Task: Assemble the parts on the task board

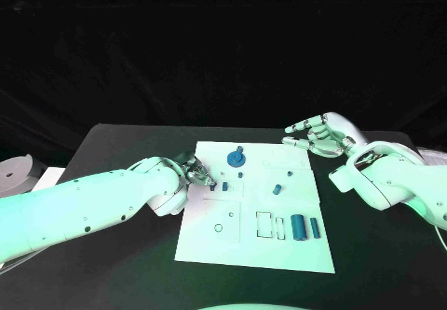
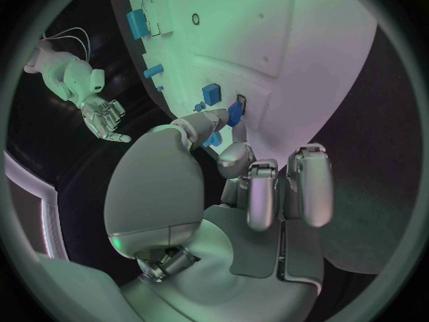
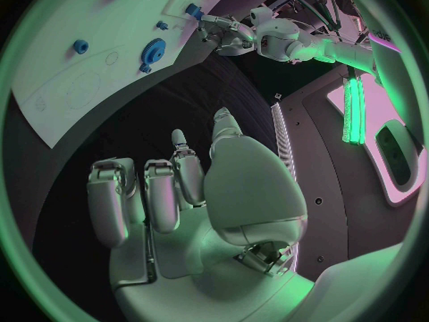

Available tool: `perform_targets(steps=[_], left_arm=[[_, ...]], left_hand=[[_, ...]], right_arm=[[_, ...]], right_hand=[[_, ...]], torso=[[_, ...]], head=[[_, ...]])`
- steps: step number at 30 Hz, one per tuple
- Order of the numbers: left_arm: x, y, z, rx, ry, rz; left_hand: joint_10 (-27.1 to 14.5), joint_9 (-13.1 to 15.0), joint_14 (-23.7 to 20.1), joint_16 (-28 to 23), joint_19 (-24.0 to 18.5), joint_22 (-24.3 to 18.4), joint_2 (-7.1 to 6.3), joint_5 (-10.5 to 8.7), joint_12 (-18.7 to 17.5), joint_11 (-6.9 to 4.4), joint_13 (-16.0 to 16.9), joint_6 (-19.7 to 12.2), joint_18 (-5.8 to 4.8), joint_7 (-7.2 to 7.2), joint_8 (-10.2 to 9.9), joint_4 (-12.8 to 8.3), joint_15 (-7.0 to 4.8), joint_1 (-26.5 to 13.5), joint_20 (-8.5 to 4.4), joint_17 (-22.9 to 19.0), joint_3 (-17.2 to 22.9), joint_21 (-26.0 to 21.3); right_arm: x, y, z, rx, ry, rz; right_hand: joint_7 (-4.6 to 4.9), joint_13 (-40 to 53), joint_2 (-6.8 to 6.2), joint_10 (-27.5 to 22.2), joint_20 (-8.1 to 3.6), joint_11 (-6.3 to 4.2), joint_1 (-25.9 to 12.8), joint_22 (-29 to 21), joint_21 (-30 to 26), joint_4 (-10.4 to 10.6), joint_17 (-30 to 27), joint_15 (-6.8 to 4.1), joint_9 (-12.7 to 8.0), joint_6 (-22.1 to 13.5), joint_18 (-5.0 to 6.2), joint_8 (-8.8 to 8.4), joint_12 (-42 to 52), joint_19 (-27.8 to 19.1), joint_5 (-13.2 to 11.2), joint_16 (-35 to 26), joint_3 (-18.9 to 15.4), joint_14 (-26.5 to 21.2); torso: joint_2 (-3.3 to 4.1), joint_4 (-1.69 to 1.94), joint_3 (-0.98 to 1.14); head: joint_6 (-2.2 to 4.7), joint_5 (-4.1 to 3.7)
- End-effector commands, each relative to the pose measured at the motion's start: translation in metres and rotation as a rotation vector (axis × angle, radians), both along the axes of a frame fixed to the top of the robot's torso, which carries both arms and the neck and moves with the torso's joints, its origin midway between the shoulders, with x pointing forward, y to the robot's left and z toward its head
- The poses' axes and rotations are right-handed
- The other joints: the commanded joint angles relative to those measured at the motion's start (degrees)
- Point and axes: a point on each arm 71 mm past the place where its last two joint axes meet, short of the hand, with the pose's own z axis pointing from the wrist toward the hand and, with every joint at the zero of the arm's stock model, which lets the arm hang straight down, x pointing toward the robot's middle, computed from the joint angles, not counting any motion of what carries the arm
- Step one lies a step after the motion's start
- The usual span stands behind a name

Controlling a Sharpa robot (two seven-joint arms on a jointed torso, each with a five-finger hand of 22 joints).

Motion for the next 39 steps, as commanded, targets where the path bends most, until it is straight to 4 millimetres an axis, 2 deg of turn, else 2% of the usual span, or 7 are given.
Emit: perform_targets(steps=[1,29,39], left_arm=[[-0.0009,-0.0023,-0.0016,0.017,0.019,-0.030],[-0.0041,0.0004,-0.0047,0.056,0.065,-0.079],[-0.0049,-0.0001,-0.0051,0.060,0.073,-0.089]], left_hand=[[0.2,0.1,6.1,0.2,3.4,11.2,0.10,0.18,0.3,-0.11,0.1,2.6,-0.26,-2.08,0.3,-0.8,-0.44,0.4,-0.25,15.1,1.1,0.1],[0.2,0.1,6.1,0.2,3.3,11.1,0.12,0.13,0.1,-0.14,-0.2,2.6,-0.22,-2.12,0.2,-0.8,-0.49,0.4,-0.29,15.1,1.0,-0.1],[0.4,0.2,6.1,0.2,3.3,11.2,0.09,0.05,0.4,-0.19,0.3,2.7,-0.24,-2.22,0.1,-0.8,-0.53,0.1,-0.33,15.1,0.7,0.0]], right_arm=[[-0.0006,0.0013,0.0005,-0.002,-0.006,0.010],[-0.0009,0.0001,0.0006,-0.003,-0.007,0.012],[-0.0009,0.0002,0.0005,-0.003,-0.007,0.012]], right_hand=[[-0.08,6.0,0.52,-0.5,0.22,-0.02,0.2,10.6,-0.3,0.0,9.3,0.10,0.1,0.0,0.78,0.06,-0.2,3.5,0.4,-0.2,-0.3,4.8],[-0.08,6.0,0.52,-0.5,0.22,-0.02,0.2,10.6,-0.3,0.0,9.3,0.10,0.1,0.0,0.78,0.06,-0.2,3.5,0.4,-0.2,-0.3,4.8],[-0.08,6.0,0.52,-0.5,0.22,-0.02,0.2,10.6,-0.3,0.0,9.3,0.10,0.1,0.0,0.78,0.06,-0.2,3.5,0.4,-0.2,-0.3,4.8]], torso=[[-0.01,0.03,0.02],[0.02,0.04,-0.03],[0.01,-0.01,0.02]], head=[[-0.04,-0.01],[-0.27,-0.12],[-0.26,-0.09]])
